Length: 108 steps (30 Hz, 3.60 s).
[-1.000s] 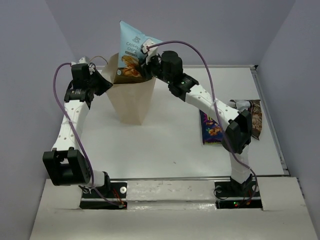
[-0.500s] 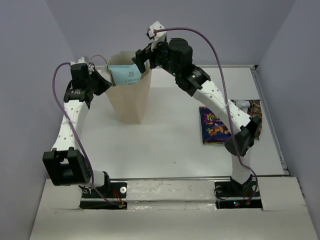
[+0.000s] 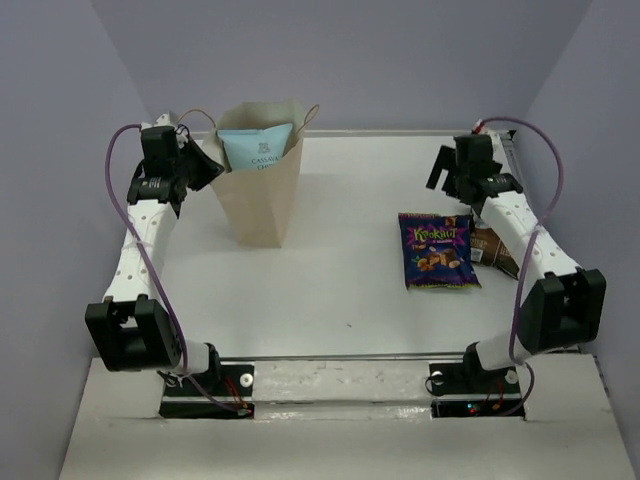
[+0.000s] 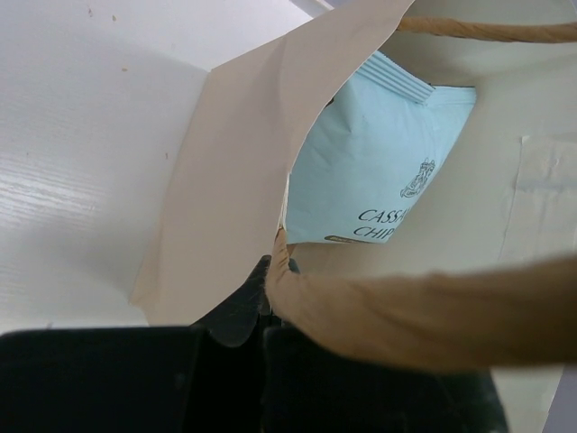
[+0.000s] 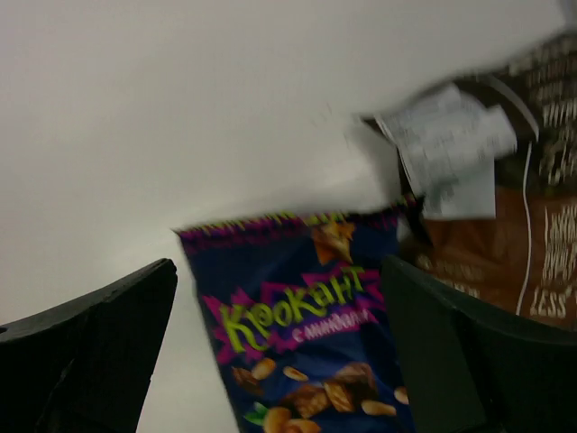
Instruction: Place the snacks into the paper bag
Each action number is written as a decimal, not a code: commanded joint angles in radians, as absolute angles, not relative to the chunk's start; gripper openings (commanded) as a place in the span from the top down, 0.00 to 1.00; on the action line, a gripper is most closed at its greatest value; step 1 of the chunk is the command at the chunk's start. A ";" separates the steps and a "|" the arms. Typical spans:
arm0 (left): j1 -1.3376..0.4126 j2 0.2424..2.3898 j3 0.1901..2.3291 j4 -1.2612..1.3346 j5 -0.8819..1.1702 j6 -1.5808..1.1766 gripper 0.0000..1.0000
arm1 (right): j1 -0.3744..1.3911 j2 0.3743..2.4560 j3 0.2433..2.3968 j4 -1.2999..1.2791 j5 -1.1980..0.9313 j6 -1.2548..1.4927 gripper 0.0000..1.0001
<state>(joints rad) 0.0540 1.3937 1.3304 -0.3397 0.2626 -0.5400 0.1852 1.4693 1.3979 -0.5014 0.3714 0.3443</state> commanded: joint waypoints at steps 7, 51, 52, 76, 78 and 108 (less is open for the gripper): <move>0.054 1.373 1.379 -0.279 0.296 -0.534 1.00 | 0.018 1.532 1.065 -0.657 0.201 0.448 0.00; 0.054 1.365 1.374 -0.270 0.265 -0.520 1.00 | 0.442 1.777 2.273 -0.014 -0.103 0.563 0.99; 0.054 1.365 1.374 -0.270 0.261 -0.519 1.00 | 0.465 1.825 2.331 0.039 -0.088 0.569 0.99; 0.057 1.419 1.394 -0.253 0.245 -0.546 1.00 | 0.810 2.010 2.194 0.325 0.117 0.321 0.99; 0.057 1.424 1.397 -0.253 0.244 -0.546 1.00 | 0.810 1.982 2.120 0.321 0.104 0.304 0.99; 0.063 1.448 1.388 -0.247 0.259 -0.531 1.00 | 0.838 2.241 2.542 -0.250 0.092 0.081 0.18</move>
